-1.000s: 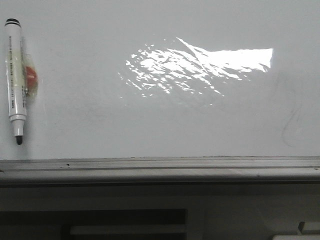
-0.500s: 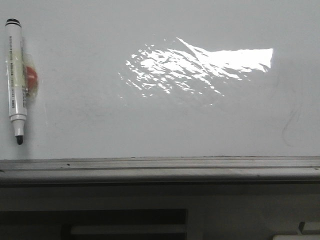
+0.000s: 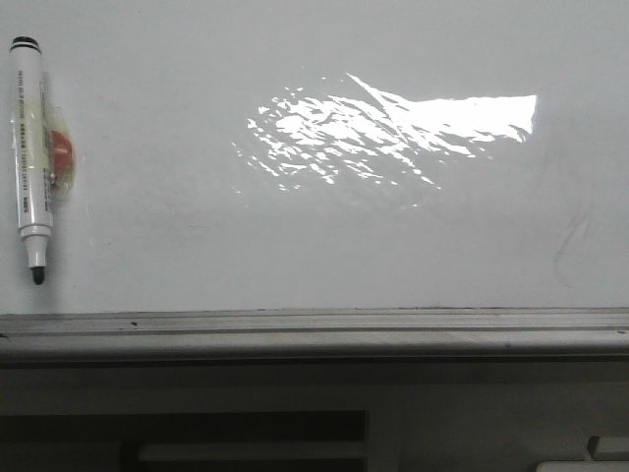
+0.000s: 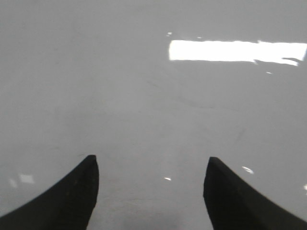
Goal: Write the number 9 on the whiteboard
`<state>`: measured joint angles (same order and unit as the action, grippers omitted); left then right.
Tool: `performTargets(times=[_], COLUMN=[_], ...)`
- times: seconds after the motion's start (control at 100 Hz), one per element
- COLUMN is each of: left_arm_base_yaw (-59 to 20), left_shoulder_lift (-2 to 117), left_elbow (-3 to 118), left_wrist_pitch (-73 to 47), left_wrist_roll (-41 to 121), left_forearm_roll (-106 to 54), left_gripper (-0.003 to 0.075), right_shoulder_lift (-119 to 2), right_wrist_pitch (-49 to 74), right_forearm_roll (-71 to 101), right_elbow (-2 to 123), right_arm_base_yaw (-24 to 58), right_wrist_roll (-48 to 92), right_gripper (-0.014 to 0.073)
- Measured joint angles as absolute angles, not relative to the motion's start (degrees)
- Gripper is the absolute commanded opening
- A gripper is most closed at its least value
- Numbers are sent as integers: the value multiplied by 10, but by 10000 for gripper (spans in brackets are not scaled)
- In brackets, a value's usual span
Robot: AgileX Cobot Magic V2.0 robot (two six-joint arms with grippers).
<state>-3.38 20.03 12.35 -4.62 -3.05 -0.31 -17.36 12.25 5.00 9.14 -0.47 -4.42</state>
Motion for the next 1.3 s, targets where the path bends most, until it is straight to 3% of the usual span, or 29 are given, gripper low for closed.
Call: performTargets(times=[0.4, 0.57, 1.3], left_arm_base_yaw=[-312, -394, -451], left_shoulder_lift=[228, 282, 520], left_elbow=[124, 124, 124], left_wrist_pitch=[-42, -10, 168], left_wrist_roll=[-37, -38, -38], left_forearm_roll=[-99, -123, -180], left_gripper=[438, 438, 438], right_shoulder_lift=[-174, -174, -174], right_wrist_pitch=[120, 120, 120], right_forearm_roll=[50, 50, 50], right_elbow=[89, 89, 89], right_arm_base_yaw=[-4, -4, -4], right_wrist_roll=[-43, -43, -43], right_gripper=[-61, -61, -61])
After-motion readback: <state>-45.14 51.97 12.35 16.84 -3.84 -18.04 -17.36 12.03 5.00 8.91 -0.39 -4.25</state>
